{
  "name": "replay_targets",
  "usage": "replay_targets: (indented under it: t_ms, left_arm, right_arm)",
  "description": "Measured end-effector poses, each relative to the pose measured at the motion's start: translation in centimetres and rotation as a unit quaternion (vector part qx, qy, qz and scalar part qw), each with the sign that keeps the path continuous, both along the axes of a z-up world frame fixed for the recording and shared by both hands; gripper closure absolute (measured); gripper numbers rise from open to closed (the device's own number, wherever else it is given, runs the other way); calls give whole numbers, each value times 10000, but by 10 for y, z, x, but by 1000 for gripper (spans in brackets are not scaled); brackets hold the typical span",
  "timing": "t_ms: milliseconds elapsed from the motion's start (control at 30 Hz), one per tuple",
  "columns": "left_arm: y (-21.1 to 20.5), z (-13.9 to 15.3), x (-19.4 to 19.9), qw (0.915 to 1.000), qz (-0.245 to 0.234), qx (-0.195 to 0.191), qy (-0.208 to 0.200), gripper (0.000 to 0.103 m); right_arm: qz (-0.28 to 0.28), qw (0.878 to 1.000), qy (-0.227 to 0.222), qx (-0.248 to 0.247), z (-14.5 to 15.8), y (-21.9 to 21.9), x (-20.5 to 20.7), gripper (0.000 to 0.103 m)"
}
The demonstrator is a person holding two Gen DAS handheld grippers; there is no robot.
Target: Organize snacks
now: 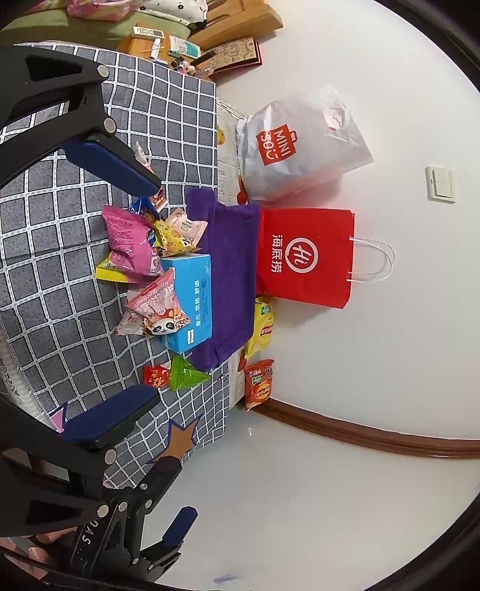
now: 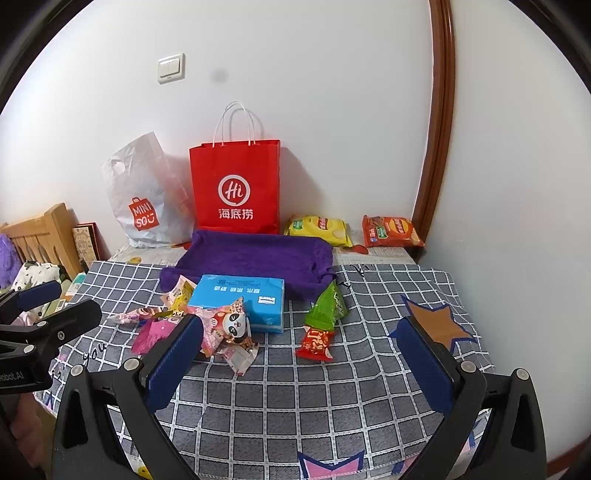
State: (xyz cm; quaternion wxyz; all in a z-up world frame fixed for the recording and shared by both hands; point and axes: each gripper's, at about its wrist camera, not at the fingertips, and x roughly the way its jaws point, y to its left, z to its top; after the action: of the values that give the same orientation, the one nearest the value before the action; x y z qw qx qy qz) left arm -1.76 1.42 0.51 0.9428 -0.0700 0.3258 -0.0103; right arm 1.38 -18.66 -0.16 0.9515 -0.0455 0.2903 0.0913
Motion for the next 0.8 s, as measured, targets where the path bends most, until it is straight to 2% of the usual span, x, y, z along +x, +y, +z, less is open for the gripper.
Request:
replay_targets:
  t_ms: [800]
  left_arm:
    - [-2,0,1,9999,-40,-84,-67,1]
  right_arm:
    - [13,10000,-46,56,2,0,1,0]
